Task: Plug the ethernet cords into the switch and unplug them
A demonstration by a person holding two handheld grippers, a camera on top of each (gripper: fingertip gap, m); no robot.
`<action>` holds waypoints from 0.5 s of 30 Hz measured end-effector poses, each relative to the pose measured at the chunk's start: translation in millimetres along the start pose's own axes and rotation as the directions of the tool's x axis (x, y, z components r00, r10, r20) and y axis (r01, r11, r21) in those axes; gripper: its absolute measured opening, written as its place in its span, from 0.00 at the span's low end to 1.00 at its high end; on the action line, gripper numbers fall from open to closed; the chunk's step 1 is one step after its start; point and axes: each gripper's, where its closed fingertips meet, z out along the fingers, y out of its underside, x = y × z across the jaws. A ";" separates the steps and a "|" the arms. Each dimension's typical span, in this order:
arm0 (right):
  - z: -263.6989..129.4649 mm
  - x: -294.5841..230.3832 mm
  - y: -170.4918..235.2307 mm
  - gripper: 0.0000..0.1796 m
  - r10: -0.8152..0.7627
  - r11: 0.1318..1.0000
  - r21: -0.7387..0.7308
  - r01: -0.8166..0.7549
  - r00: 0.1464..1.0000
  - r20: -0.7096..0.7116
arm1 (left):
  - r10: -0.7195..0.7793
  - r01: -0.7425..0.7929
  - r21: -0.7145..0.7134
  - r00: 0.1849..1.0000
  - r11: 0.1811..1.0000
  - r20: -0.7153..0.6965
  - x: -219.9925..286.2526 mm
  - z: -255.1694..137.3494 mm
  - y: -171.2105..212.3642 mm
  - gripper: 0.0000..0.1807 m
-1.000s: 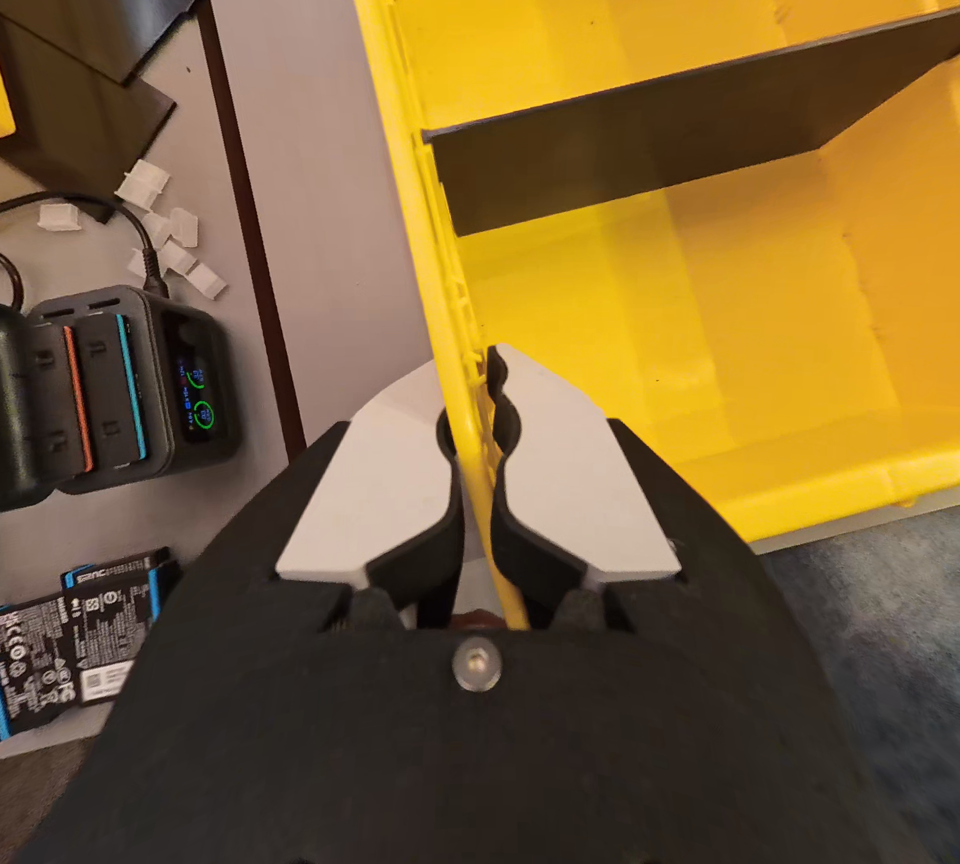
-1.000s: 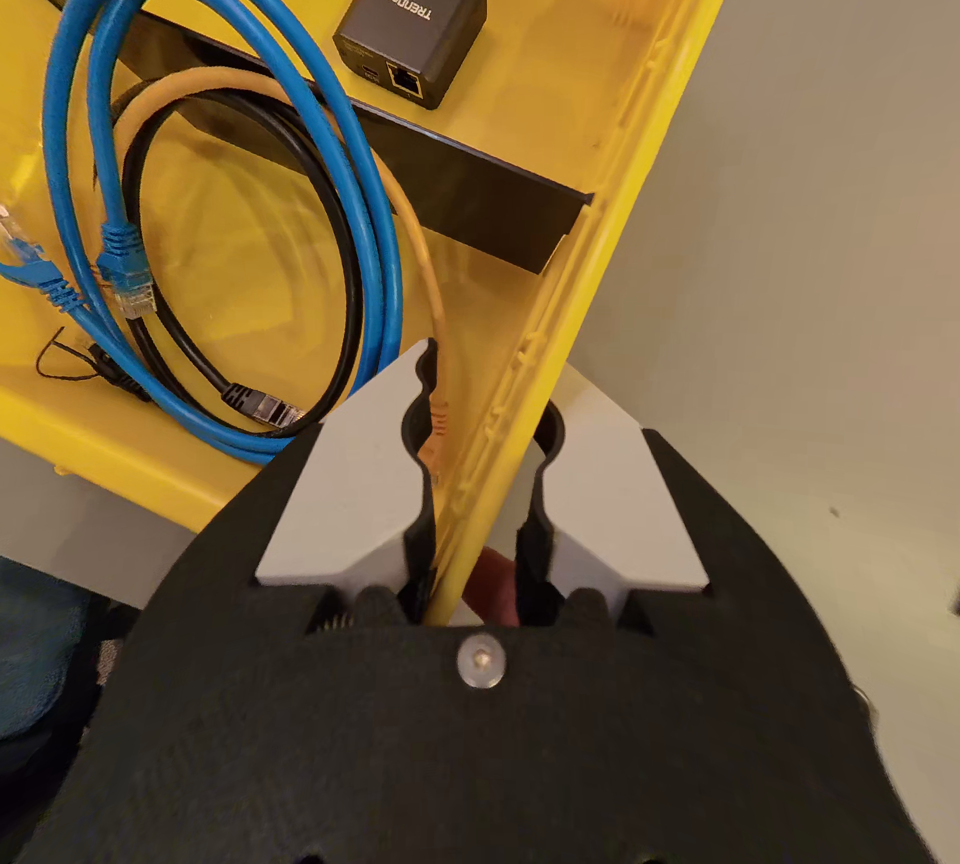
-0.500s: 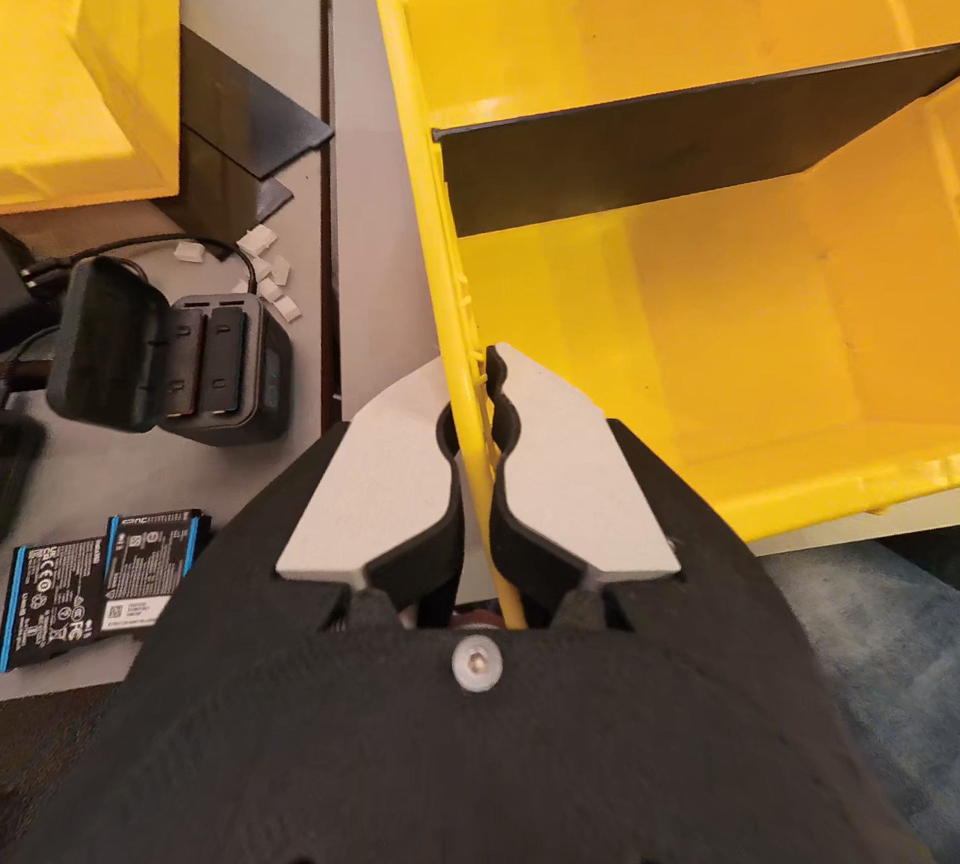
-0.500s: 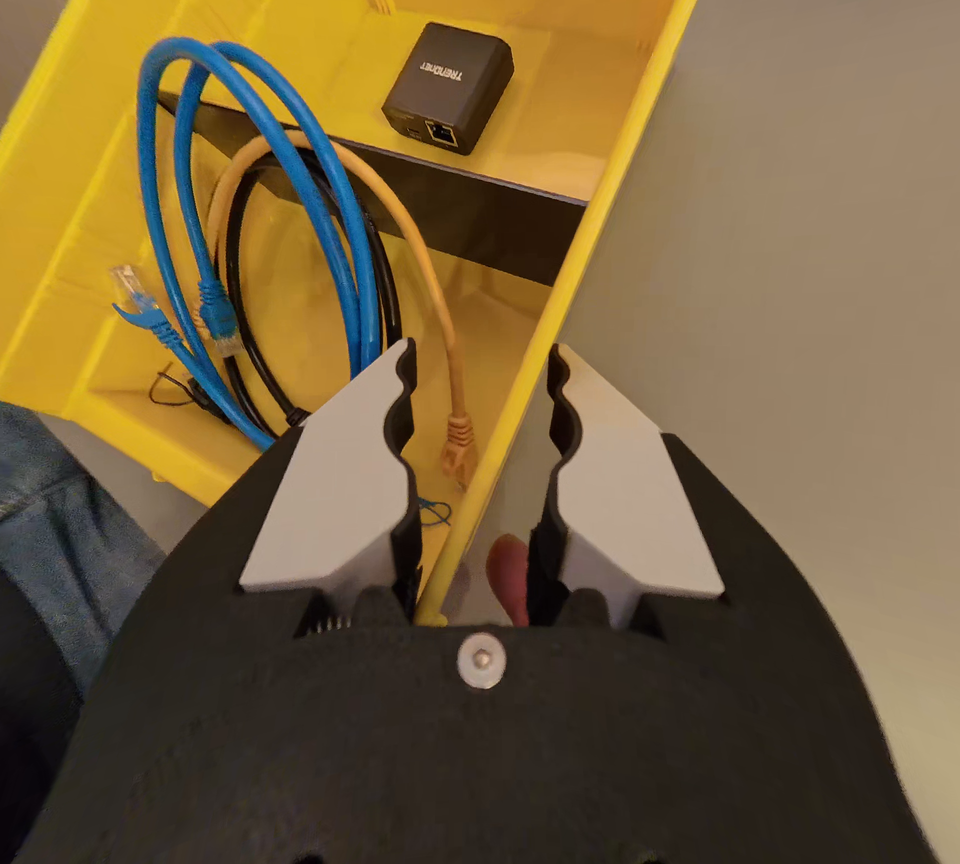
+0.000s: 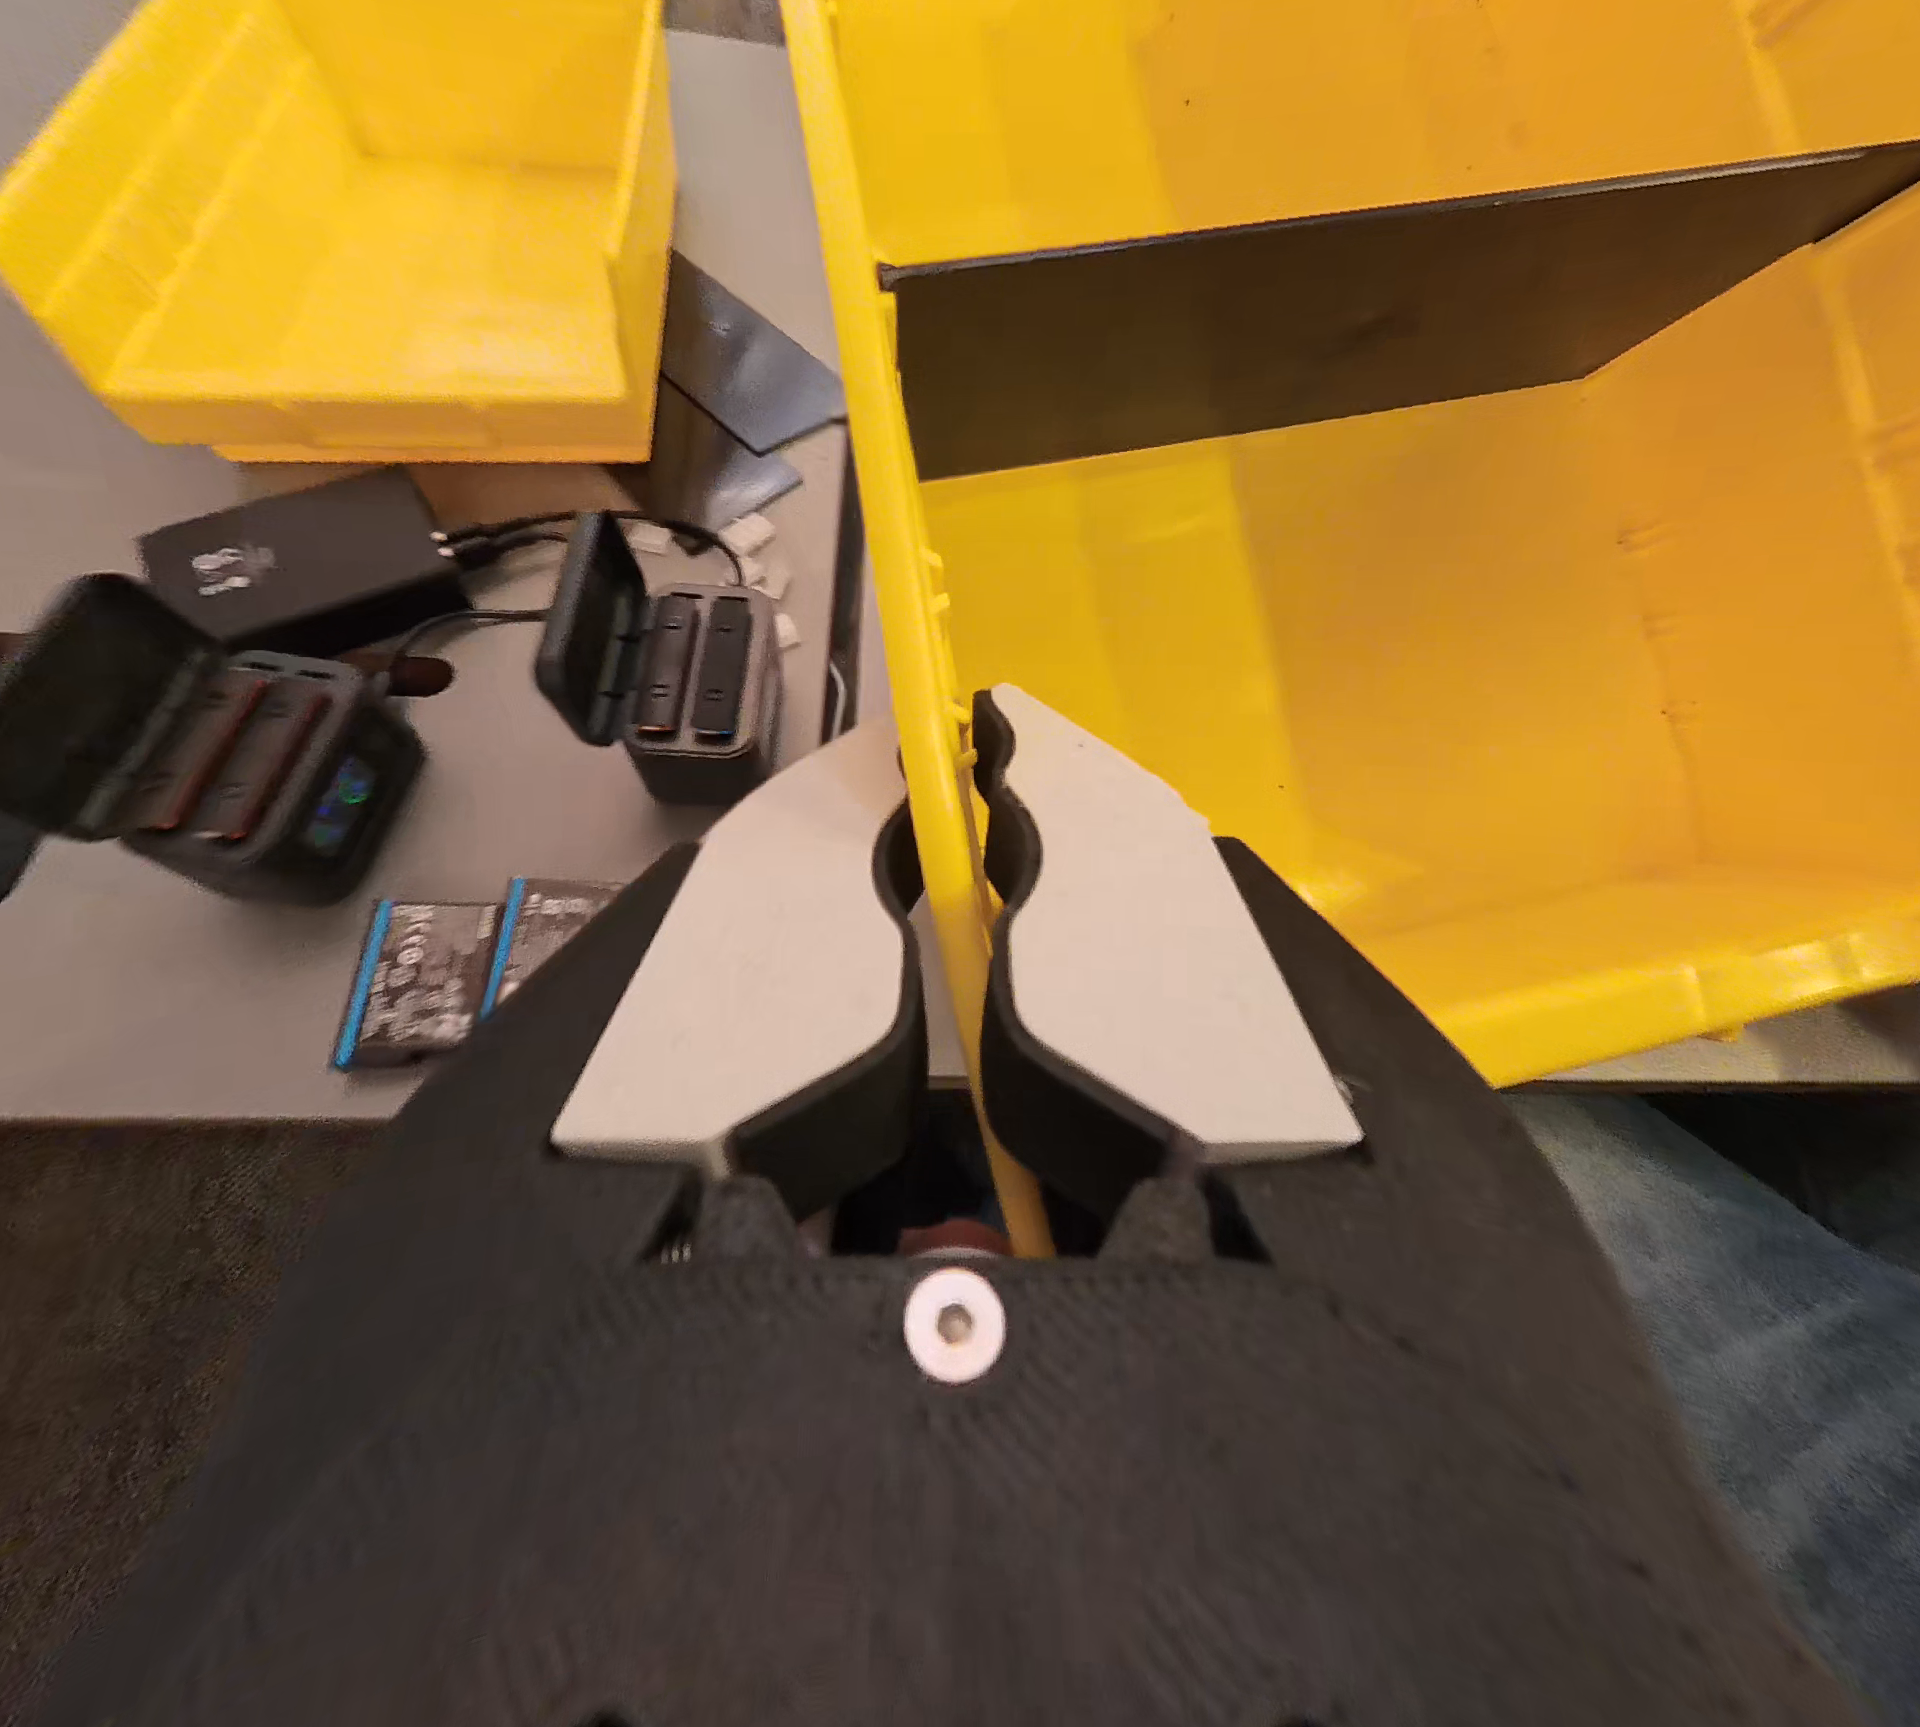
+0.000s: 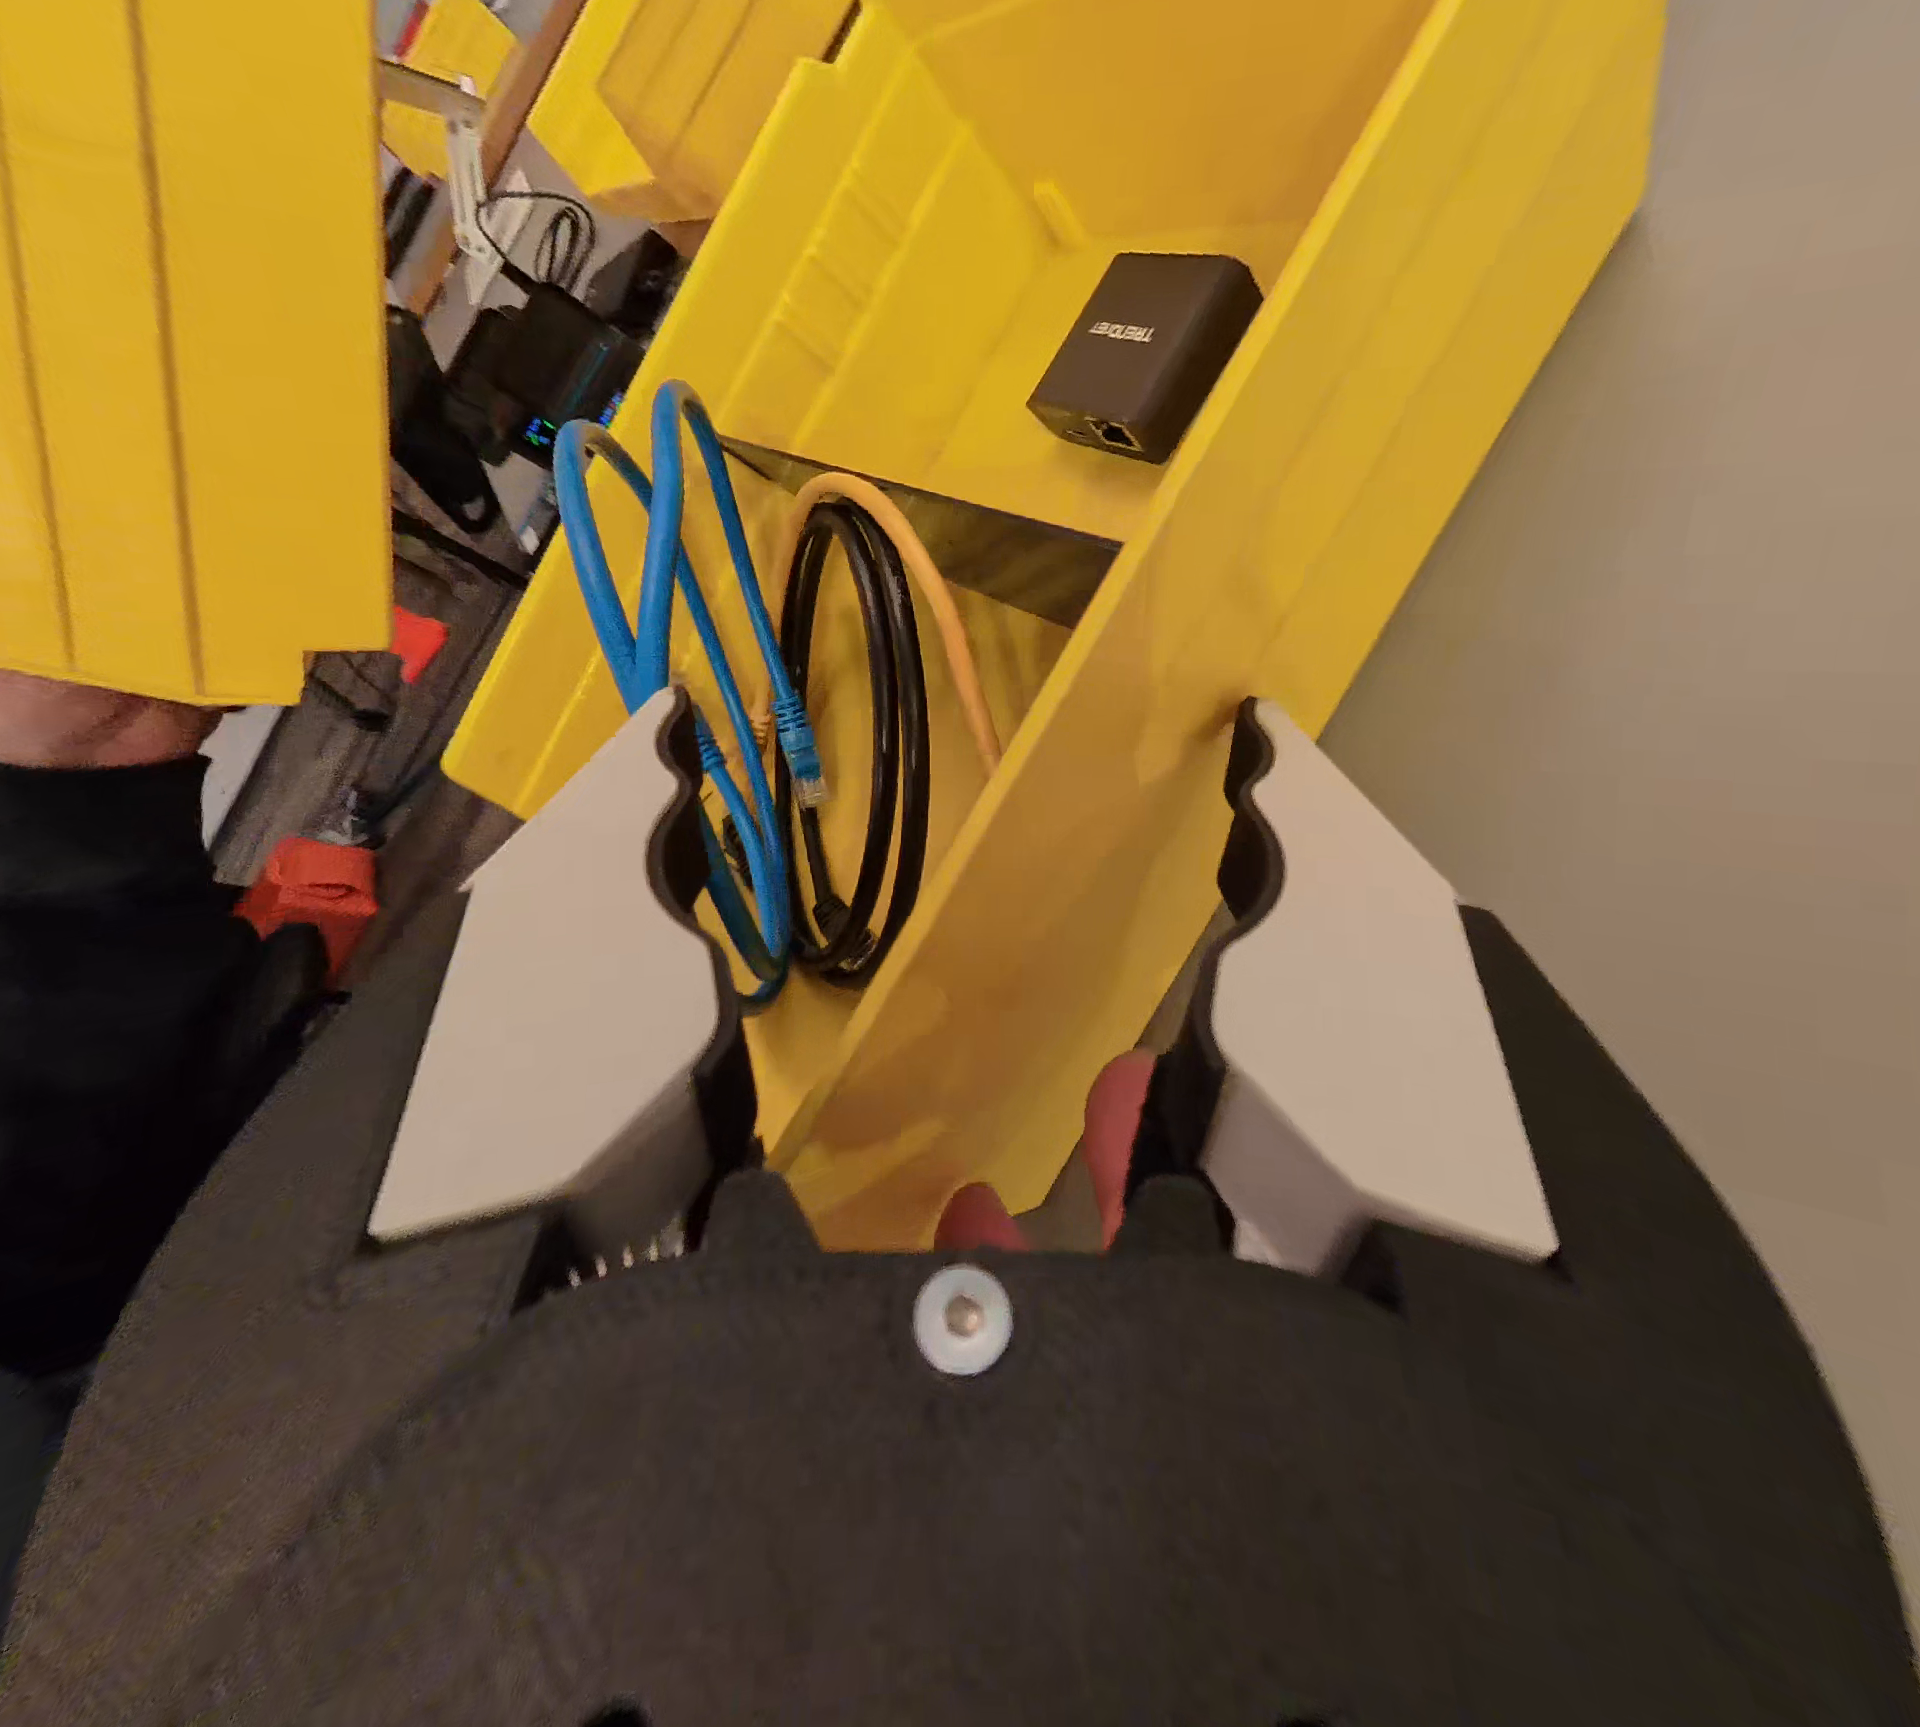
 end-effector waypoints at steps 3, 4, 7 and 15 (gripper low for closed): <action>34.6 -26.9 -1.5 0.59 0.021 0.999 0.023 -0.022 0.999 0.049 | -0.005 0.003 0.041 0.999 0.999 0.036 -12.8 -24.2 -10.7 0.03; 46.4 -35.8 -2.8 0.60 0.031 0.999 0.028 -0.033 0.997 0.070 | -0.007 0.005 0.054 0.999 0.999 0.044 -15.3 -31.8 -14.5 0.03; 82.9 -60.5 -3.9 0.66 0.050 0.998 0.031 -0.055 0.990 0.132 | 0.000 -0.006 0.084 0.998 0.996 0.063 -17.2 -50.9 -24.8 0.03; 87.5 -69.9 -10.9 0.77 -0.002 0.999 0.037 -0.004 0.988 0.154 | 0.035 -0.036 0.121 0.999 0.992 0.015 29.3 -58.7 -44.2 0.03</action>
